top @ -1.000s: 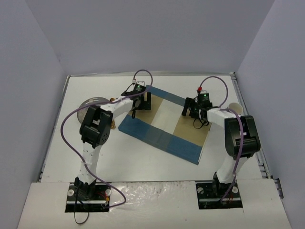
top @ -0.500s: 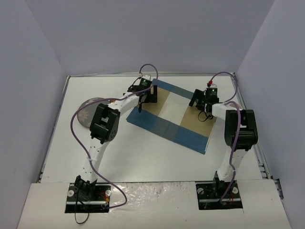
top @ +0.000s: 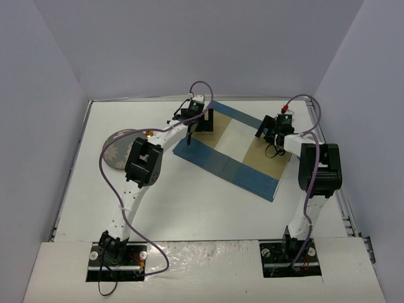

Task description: Set the dinner table for one person

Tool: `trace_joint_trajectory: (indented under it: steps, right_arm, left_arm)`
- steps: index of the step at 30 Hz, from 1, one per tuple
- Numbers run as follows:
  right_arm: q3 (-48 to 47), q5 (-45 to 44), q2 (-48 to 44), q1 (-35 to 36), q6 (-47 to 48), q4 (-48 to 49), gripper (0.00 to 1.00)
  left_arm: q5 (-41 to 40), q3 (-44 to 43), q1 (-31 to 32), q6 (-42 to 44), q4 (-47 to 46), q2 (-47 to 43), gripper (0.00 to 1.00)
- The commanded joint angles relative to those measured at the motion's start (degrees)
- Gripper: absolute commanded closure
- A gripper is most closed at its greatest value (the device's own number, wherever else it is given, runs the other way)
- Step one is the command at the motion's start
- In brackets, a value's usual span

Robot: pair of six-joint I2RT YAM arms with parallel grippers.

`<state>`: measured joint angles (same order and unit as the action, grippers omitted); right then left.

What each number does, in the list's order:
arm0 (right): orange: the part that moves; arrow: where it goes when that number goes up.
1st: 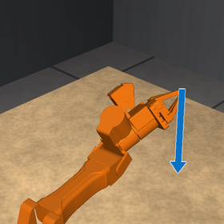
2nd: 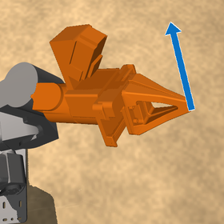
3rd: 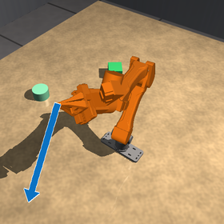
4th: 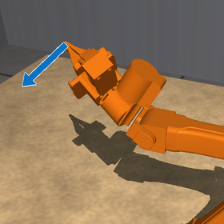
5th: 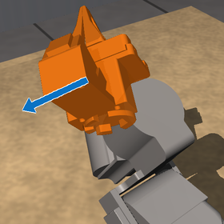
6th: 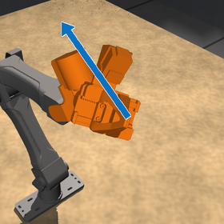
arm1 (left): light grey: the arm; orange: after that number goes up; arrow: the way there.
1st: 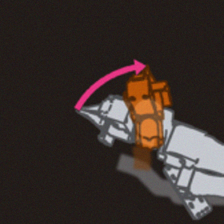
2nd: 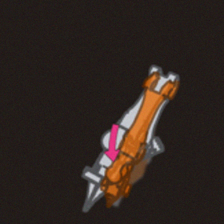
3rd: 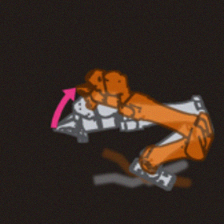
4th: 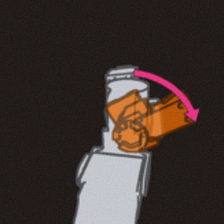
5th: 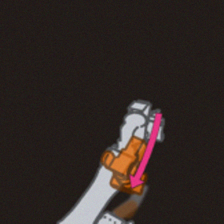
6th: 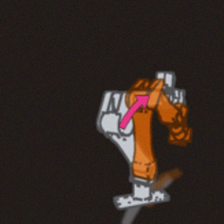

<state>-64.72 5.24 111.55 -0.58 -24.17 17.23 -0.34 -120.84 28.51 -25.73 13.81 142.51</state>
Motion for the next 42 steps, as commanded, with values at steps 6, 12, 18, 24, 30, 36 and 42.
trace_joint_trajectory:
  steps: [6,12,18,24,30,36,42]
  right_arm:
    - [2.2,-4.5,-0.5,-3.1,-0.4,-7.8,0.06]
    - [1.7,-2.5,-2.4,-2.9,-0.7,-7.9,0.06]
    - [-0.7,-1.3,-12.5,-2.2,-0.7,-9.7,0.01]
    - [-1.7,-0.8,-25.3,-1.2,-1.1,-11.5,0.00]
    - [2.6,3.8,-41.2,-0.9,-1.7,-11.3,0.00]
    - [14.4,10.0,-53.6,0.0,-7.7,-6.1,0.00]
    - [20.8,16.1,-57.6,5.8,-8.9,-1.0,0.00]
  left_arm:
    - [0.9,-1.1,0.3,-0.3,3.1,-0.5,0.03]
    - [0.9,-1.1,0.2,0.5,3.5,-3.3,0.03]
    - [2.0,-2.7,0.5,0.9,2.7,-10.8,0.03]
    - [2.6,-1.9,0.5,-1.8,3.7,-21.4,0.03]
    - [0.2,13.8,-0.8,-3.8,3.5,-37.3,0.03]
    - [-5.2,35.7,-7.1,-5.6,2.9,-60.0,0.03]
    - [-1.4,59.3,-24.0,-11.2,2.7,-76.6,0.03]
